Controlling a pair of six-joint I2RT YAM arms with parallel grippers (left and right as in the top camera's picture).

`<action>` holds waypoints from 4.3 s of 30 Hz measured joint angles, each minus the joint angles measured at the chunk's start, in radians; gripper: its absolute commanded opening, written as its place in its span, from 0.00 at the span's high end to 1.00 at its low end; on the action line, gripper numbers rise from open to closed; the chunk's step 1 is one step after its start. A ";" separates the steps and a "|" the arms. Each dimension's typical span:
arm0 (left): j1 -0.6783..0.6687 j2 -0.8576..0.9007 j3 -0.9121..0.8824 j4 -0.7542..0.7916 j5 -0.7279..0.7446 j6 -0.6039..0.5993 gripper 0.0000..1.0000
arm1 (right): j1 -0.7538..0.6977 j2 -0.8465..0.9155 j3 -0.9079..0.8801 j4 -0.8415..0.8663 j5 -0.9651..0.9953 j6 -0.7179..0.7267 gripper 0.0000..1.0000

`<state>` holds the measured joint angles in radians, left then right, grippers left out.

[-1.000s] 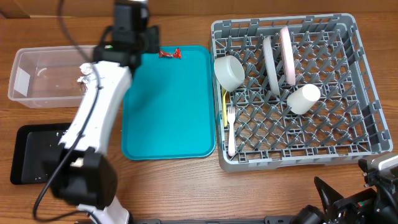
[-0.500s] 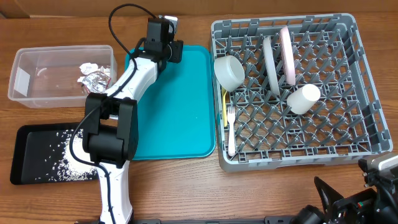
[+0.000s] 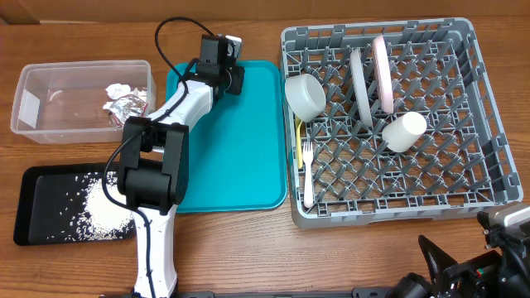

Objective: Sort waste into correct bins and load items into the dishwasher rack

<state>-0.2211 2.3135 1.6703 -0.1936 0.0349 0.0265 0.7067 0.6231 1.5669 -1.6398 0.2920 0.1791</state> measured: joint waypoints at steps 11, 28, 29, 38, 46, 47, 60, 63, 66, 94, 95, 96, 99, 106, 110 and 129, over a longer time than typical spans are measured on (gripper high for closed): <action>0.000 0.000 0.000 -0.046 0.003 0.014 0.76 | 0.000 0.000 0.000 0.000 0.000 0.000 0.00; 0.000 0.000 0.000 -0.046 -0.012 0.026 0.96 | 0.000 0.000 0.000 0.000 0.000 0.000 0.00; 0.000 0.000 0.000 -0.047 -0.012 0.025 0.96 | 0.000 0.000 0.000 0.000 0.000 0.000 0.00; 0.000 -0.039 0.000 -0.173 -0.012 -0.018 0.96 | 0.000 0.000 0.000 0.000 0.000 0.000 0.00; 0.000 -0.187 0.000 -0.260 -0.022 -0.029 0.96 | 0.000 0.000 0.000 0.000 0.000 0.000 0.00; 0.000 -0.197 0.000 -0.267 -0.026 -0.031 0.96 | 0.000 0.000 0.000 -0.001 0.000 0.001 0.00; 0.039 -0.488 -0.006 -0.670 -0.212 -0.104 0.96 | 0.000 0.000 0.000 0.000 0.000 0.000 0.00; 0.104 -0.573 -0.002 -0.742 -0.255 -0.140 0.96 | 0.000 0.000 0.000 0.001 0.000 0.000 0.00; 0.193 -0.583 -0.002 -0.750 -0.263 -0.165 0.96 | 0.000 0.000 0.000 0.000 0.000 0.000 0.00; 0.185 -0.833 0.328 -1.233 -0.093 -0.208 0.26 | 0.000 0.000 0.000 0.001 0.000 0.000 0.00; 0.182 -0.880 0.336 -1.260 -0.103 -0.208 0.27 | 0.000 0.000 0.000 0.000 0.000 0.000 0.00; 0.182 -0.917 0.341 -1.289 -0.115 -0.208 0.23 | 0.000 0.000 0.000 0.000 0.000 0.001 0.00; 0.184 -1.032 0.347 -1.362 -0.145 -0.212 0.00 | 0.000 0.000 0.000 0.000 0.000 0.000 0.00; 0.184 -1.140 0.348 -1.408 -0.160 -0.215 0.00 | 0.000 0.000 0.000 0.000 0.000 0.000 0.00; 0.184 -1.136 0.348 -1.408 -0.160 -0.215 0.00 | 0.000 0.000 0.000 0.000 0.000 0.001 0.00; 0.184 -1.083 0.348 -1.408 -0.160 -0.215 0.00 | -0.085 -0.001 -0.002 0.031 0.004 -0.047 0.00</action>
<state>-0.0368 1.2308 2.0186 -1.6016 -0.1253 -0.1883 0.6220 0.6220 1.5650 -1.6089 0.2962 0.1318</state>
